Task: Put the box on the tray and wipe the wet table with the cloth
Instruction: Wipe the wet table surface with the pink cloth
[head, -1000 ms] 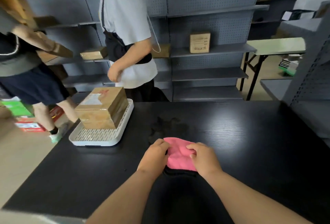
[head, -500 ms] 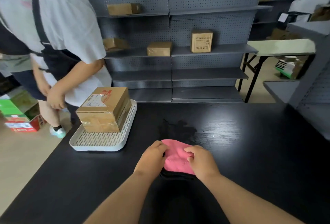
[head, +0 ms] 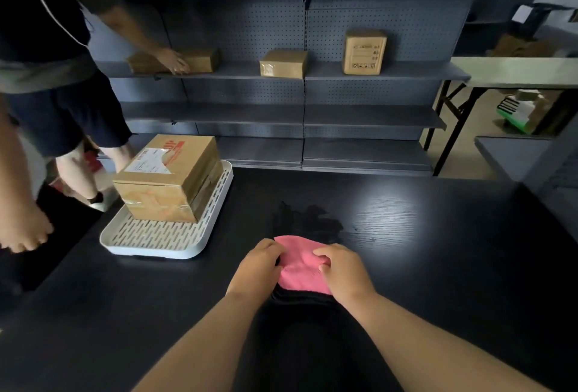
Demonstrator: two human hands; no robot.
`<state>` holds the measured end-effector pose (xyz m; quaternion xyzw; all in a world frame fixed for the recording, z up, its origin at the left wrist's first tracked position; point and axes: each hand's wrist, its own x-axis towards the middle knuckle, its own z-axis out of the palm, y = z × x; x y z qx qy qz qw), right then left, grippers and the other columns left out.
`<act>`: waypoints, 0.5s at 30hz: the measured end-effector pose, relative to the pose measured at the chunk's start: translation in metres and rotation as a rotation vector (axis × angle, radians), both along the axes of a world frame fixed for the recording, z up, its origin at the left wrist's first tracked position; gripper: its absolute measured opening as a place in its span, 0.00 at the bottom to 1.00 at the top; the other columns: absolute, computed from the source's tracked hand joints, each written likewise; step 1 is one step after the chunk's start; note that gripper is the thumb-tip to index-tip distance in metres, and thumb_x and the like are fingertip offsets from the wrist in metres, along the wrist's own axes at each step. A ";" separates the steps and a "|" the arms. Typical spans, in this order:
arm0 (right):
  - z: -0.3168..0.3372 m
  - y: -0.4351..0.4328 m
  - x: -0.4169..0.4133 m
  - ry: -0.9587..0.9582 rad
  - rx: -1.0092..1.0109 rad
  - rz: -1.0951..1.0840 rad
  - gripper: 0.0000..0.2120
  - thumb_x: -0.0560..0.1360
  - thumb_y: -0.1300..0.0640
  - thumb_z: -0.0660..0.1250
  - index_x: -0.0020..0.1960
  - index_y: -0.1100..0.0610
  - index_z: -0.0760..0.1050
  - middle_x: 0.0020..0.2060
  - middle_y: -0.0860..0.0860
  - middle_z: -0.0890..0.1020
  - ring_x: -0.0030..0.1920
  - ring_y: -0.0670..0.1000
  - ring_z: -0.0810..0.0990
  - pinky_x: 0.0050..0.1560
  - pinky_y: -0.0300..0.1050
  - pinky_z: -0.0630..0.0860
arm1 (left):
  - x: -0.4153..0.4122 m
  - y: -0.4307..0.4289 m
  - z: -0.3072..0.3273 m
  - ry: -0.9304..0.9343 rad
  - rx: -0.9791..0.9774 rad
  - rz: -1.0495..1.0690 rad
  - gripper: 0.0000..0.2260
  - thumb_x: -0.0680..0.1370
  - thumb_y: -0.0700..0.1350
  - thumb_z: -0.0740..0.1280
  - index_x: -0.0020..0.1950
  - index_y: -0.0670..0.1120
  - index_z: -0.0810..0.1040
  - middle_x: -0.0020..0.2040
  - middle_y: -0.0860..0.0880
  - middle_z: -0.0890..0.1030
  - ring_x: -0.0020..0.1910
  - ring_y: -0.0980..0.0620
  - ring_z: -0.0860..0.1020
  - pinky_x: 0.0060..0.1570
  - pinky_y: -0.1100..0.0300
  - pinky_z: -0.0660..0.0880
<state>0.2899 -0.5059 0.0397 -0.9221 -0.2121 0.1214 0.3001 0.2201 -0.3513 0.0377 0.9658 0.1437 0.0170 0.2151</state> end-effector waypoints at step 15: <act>-0.038 0.065 0.026 0.216 -0.017 -0.172 0.14 0.80 0.62 0.58 0.63 0.58 0.77 0.55 0.52 0.80 0.49 0.48 0.77 0.50 0.32 0.69 | 0.040 0.063 -0.034 0.156 -0.035 -0.123 0.15 0.76 0.35 0.62 0.61 0.44 0.77 0.63 0.49 0.73 0.59 0.51 0.76 0.60 0.62 0.71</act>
